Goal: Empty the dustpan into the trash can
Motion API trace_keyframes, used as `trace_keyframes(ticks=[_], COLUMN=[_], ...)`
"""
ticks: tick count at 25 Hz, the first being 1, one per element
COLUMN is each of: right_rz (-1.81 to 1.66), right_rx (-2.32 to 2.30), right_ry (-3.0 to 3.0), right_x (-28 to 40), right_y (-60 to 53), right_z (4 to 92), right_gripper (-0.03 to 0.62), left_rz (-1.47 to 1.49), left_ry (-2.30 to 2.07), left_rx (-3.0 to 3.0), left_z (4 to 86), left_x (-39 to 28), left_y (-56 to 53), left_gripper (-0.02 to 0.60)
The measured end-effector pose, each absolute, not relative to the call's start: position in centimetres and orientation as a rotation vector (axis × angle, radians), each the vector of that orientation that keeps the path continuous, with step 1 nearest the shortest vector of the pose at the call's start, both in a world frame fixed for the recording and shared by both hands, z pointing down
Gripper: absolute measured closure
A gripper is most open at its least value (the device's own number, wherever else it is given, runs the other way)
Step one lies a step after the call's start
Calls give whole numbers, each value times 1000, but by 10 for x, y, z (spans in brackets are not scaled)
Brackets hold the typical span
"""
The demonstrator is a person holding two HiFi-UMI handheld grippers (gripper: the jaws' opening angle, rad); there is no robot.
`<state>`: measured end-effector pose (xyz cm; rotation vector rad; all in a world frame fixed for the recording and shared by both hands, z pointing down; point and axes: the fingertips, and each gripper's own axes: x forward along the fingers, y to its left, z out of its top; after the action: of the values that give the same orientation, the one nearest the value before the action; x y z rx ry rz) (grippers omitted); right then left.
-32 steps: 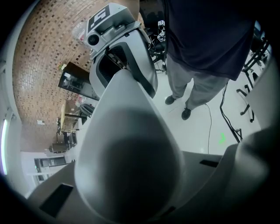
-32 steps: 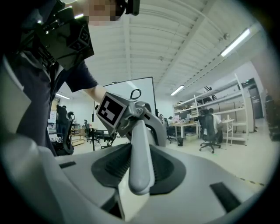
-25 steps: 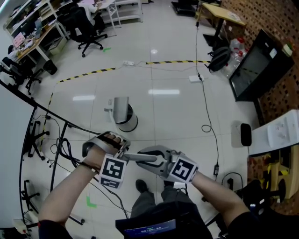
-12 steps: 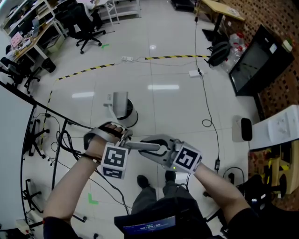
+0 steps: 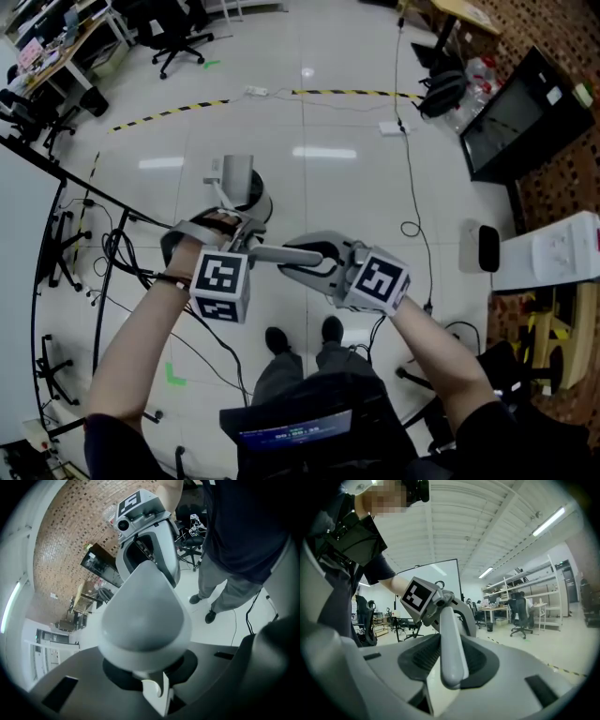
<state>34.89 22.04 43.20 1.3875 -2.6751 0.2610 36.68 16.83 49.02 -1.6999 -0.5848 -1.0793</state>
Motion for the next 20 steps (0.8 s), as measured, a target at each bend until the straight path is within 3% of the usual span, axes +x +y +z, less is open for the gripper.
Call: trace_keyframes(ticks=[20], right_rz=[324], right_rx=[1271], right_ry=[-2511], right_x=[295], right_y=[167], right_z=[413], right_gripper=[464], left_rz=[-989], left_ry=[-519], left_rx=[-2000], left_z=[457], left_x=[319], left_y=[126], left_gripper=[515])
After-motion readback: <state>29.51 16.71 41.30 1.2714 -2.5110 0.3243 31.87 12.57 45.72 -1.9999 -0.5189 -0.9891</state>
